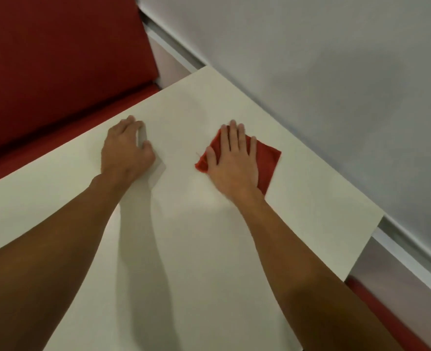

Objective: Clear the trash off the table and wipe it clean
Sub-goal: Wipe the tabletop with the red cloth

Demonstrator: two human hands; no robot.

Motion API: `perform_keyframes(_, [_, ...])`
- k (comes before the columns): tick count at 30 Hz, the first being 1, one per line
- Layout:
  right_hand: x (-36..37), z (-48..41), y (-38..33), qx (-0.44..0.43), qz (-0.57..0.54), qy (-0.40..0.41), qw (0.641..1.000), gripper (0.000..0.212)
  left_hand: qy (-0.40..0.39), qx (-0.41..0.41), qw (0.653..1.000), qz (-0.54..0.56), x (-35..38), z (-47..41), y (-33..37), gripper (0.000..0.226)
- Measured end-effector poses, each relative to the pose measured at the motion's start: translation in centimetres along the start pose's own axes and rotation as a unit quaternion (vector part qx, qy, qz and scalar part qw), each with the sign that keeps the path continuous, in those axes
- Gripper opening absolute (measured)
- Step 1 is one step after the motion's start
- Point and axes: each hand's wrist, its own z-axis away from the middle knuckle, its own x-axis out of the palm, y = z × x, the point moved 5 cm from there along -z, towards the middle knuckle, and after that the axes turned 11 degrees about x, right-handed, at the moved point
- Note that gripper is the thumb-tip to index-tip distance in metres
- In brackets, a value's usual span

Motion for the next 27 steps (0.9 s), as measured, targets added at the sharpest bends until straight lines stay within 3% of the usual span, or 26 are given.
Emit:
perform_keyframes(3, [0.1,6.7,-1.8,-0.209,0.035,-0.043,0.976,0.072,0.011,-0.005,0.999,0.042,-2.0,0.1,0.1,0.05])
perform_keyframes(5, [-0.3,8.7,0.5,-0.273,0.032,-0.069,0.959,0.072,0.054,-0.019,0.996,0.064,-3.8,1.1,-0.5,0.044])
perform_keyframes(7, [-0.5,7.2,2.9,-0.224,0.032,-0.045,0.973,0.072,0.088,-0.021,0.994,0.069,-5.0,3.0,-1.4,0.041])
perform_keyframes(9, [-0.3,4.5,3.0,-0.117,0.049,-0.018,0.992,0.072,0.106,-0.033,0.991,0.076,-5.7,4.7,-2.5,0.038])
perform_keyframes(12, [0.7,1.6,-2.0,-0.044,0.039,0.003,0.998,0.074,0.126,-0.067,0.987,0.071,-6.1,7.0,-4.3,0.038])
perform_keyframes(14, [1.6,0.6,-6.6,-0.08,0.032,-0.004,0.996,0.075,0.135,-0.082,0.985,0.068,-6.3,8.3,-5.3,0.039])
perform_keyframes(17, [2.4,2.5,-12.2,-0.2,0.042,-0.025,0.979,0.074,0.15,-0.099,0.982,0.057,-6.8,9.7,-7.0,0.04])
perform_keyframes(22, [1.6,8.8,-9.8,-0.408,0.049,-0.081,0.908,0.069,0.159,-0.119,0.979,0.048,-7.5,10.6,-8.4,0.042])
perform_keyframes(24, [1.2,6.9,-7.5,-0.387,0.052,-0.066,0.918,0.068,0.154,-0.127,0.979,0.051,-7.4,10.6,-8.5,0.043])
perform_keyframes(27, [1.5,1.7,-8.2,-0.255,0.054,-0.03,0.965,0.07,0.15,-0.135,0.978,0.049,-7.3,10.4,-8.9,0.043])
